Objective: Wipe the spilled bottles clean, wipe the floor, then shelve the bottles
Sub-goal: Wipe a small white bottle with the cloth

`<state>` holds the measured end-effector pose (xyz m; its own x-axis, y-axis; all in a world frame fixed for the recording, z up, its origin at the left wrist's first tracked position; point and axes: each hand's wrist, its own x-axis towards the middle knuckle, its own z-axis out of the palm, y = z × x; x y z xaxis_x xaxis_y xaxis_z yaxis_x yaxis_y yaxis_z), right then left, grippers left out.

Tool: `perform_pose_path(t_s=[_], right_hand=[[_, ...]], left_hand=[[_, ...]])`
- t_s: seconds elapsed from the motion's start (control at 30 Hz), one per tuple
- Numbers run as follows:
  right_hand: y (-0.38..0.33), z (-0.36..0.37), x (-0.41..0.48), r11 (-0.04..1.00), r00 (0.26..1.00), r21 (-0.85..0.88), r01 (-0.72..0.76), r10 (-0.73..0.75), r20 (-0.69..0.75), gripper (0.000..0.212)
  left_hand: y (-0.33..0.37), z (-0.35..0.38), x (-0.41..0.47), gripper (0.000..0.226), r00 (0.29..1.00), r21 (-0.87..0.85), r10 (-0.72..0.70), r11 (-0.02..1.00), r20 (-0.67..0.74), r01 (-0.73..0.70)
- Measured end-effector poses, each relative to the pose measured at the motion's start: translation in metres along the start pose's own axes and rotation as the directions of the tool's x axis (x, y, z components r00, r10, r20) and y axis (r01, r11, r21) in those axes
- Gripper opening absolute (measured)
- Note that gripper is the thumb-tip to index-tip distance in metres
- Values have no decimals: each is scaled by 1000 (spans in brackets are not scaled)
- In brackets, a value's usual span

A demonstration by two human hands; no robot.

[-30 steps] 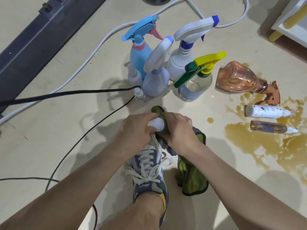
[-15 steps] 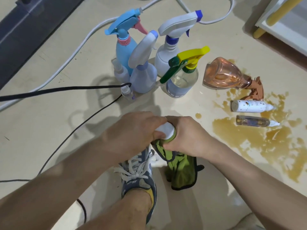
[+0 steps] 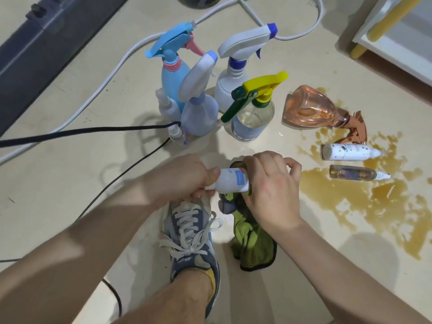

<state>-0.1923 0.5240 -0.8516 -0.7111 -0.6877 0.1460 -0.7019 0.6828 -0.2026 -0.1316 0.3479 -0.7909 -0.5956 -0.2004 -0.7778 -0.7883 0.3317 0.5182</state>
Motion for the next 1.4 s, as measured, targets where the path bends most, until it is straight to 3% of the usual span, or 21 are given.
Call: perform_pose_path(t_s=[0.07, 0.13, 0.2, 0.23, 0.27, 0.3, 0.33, 0.43, 0.5, 0.57, 0.67, 0.73, 0.8, 0.87, 0.93, 1.0, 1.07, 1.1, 1.17, 1.3, 1.4], right_hand=[[-4, -6, 6, 1000, 996, -7, 19, -19, 90, 36], [-7, -20, 20, 994, 921, 100, -42, 0, 388, 37], [-3, -39, 42, 905, 723, 328, -270, -35, 690, 33], [1, -45, 51, 833, 620, 407, -374, -102, 778, 30], [4, -49, 57, 773, 547, 458, -438, -175, 819, 29], [6, -49, 58, 735, 528, 493, -465, -217, 821, 29], [4, -48, 54, 715, 568, 519, -469, -206, 797, 28], [-8, -31, 28, 809, 855, 506, -298, -10, 519, 24], [-4, -19, 15, 920, 936, 359, -156, 22, 350, 33], [7, -11, 9, 971, 970, 227, -71, 14, 243, 38], [14, -5, 4, 994, 989, 109, 0, -16, 148, 40], [13, -5, 2, 985, 992, 172, -20, -2, 125, 40], [12, -8, 7, 949, 985, 299, -102, 54, 164, 38], [7, -8, 13, 891, 956, 386, -239, 147, 253, 39], [0, -6, 19, 757, 894, 488, -435, 296, 337, 41], [-8, -9, 24, 561, 821, 603, -567, 444, 359, 40], [-21, -18, 22, 432, 787, 702, -566, 537, 304, 52], [-30, -21, 19, 422, 790, 727, -542, 551, 270, 63], [-52, -22, 8, 502, 854, 734, -457, 479, 203, 77], [-72, -16, -17, 722, 951, 619, -308, 236, 199, 69], [-27, -4, -17, 856, 936, 451, -253, 99, 337, 70]], left_hand=[[1, -8, 4, 42, 999, -38, 39, 999, 36, -38], [3, -8, 1, 32, 960, 244, 266, 940, -90, -238], [6, -5, -4, 28, 804, 525, 580, 729, -131, -439], [7, -3, -6, 27, 705, 600, 704, 601, -84, -528], [8, -2, -7, 24, 636, 643, 771, 494, -13, -586], [7, 0, -7, 22, 585, 654, 810, 424, 36, -626], [6, 0, -7, 23, 572, 648, 819, 410, 48, -642], [1, 0, -5, 26, 649, 610, 758, 548, -73, -572], [-2, 4, -6, 27, 701, 548, 690, 662, -180, -511], [-1, 7, -7, 21, 758, 441, 589, 780, -281, -443], [-2, 10, -6, 25, 877, 333, 369, 905, -309, -263], [-6, 7, 0, 37, 945, 130, 189, 979, -267, -159], [-9, 3, 4, 45, 986, -163, 37, 985, -164, -64], [-12, 5, 3, 41, 997, -340, -35, 940, -67, 10], [-12, 15, 1, 37, 998, -422, -43, 906, -46, 20], [-13, 26, -1, 34, 997, -478, -35, 879, -68, -2], [-13, 33, -2, 35, 991, -474, -29, 880, -133, -38], [-14, 35, -1, 38, 984, -437, -13, 897, -177, -67], [-13, 39, 1, 45, 966, -306, 47, 944, -253, -126], [-12, 45, -4, 43, 945, -62, 152, 982, -289, -177], [-20, 44, -13, 41, 923, 62, 182, 983, -340, -171]])
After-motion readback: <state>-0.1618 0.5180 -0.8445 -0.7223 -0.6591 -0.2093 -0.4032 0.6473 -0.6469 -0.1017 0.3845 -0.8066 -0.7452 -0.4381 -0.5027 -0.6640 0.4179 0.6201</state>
